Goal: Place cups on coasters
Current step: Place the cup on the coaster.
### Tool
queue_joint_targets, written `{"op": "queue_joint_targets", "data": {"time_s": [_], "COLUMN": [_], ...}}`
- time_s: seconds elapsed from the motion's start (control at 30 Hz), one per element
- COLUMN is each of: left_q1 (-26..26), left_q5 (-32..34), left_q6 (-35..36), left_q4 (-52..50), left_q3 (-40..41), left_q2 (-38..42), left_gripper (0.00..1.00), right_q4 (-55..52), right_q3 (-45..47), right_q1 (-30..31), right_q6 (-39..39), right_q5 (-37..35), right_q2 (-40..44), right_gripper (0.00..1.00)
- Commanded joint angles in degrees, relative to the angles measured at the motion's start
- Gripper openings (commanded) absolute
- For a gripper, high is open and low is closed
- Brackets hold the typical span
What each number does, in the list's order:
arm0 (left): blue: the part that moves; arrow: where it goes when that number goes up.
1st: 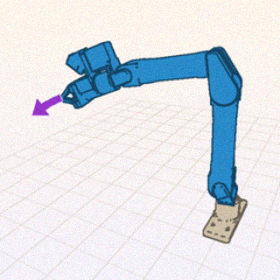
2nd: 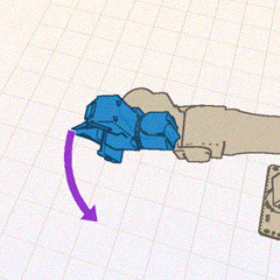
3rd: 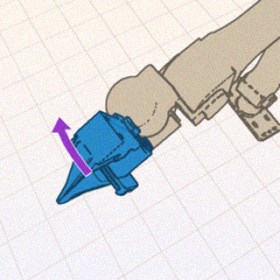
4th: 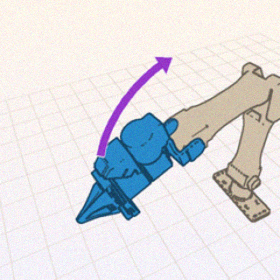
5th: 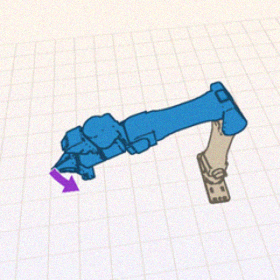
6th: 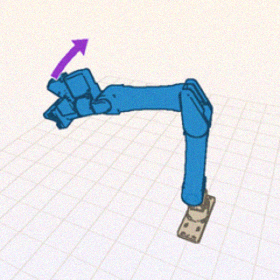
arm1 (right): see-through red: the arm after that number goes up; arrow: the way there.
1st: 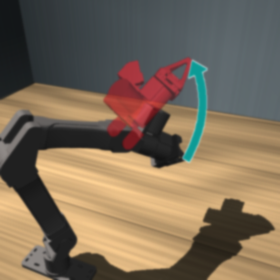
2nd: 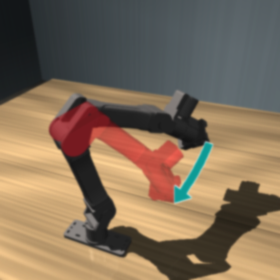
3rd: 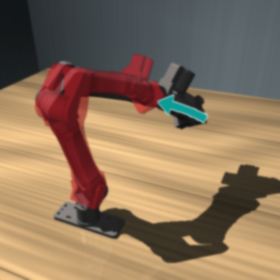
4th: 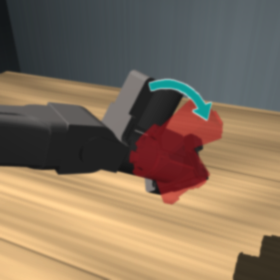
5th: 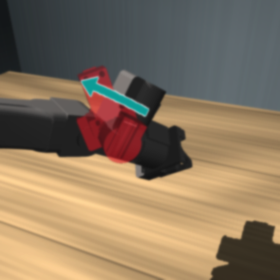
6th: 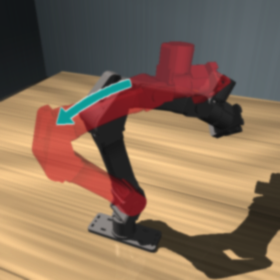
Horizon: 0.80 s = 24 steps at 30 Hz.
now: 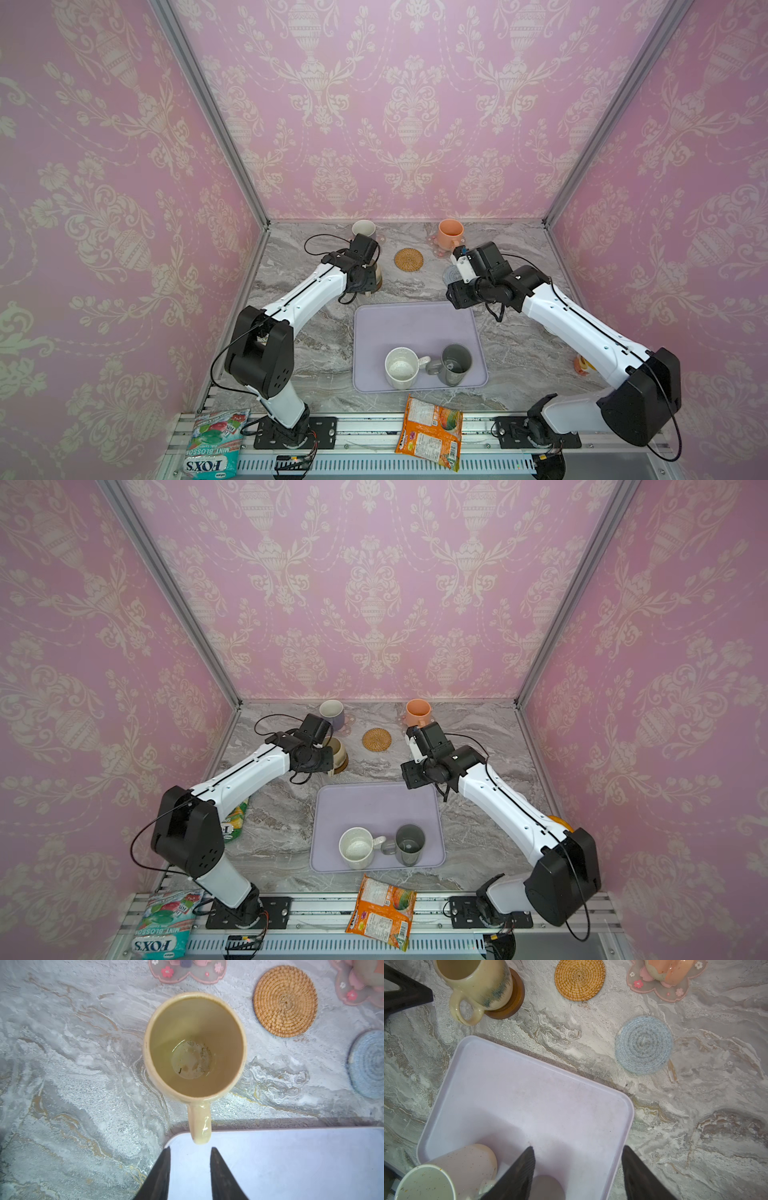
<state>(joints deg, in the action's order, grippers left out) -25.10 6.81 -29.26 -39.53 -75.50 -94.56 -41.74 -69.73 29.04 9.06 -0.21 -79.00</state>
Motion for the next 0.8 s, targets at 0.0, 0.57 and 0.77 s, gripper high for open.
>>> {"op": "queue_joint_targets", "data": {"time_s": [0.0,0.57,0.77], "left_q1": [-0.3,-4.4,-6.5], "left_q5": [1.5,-1.0,-7.2], "left_q6": [2.0,4.1,7.4], "left_q4": [-3.7,-7.2,-6.9], "left_q3": [1.5,3.5,2.0], "left_q2": [2.7,6.4,6.5], "left_gripper": [0.36,0.35,0.33], "right_q4": [-1.7,-3.6,-5.1], "right_q3": [-0.1,0.9,0.3], "right_q1": [0.6,2.8,4.2], "right_q6": [1.2,2.3,0.8], "right_q5": [1.2,4.3,4.0], "right_q2": [2.0,4.0,3.7], "right_gripper": [0.68,0.67,0.67]}}
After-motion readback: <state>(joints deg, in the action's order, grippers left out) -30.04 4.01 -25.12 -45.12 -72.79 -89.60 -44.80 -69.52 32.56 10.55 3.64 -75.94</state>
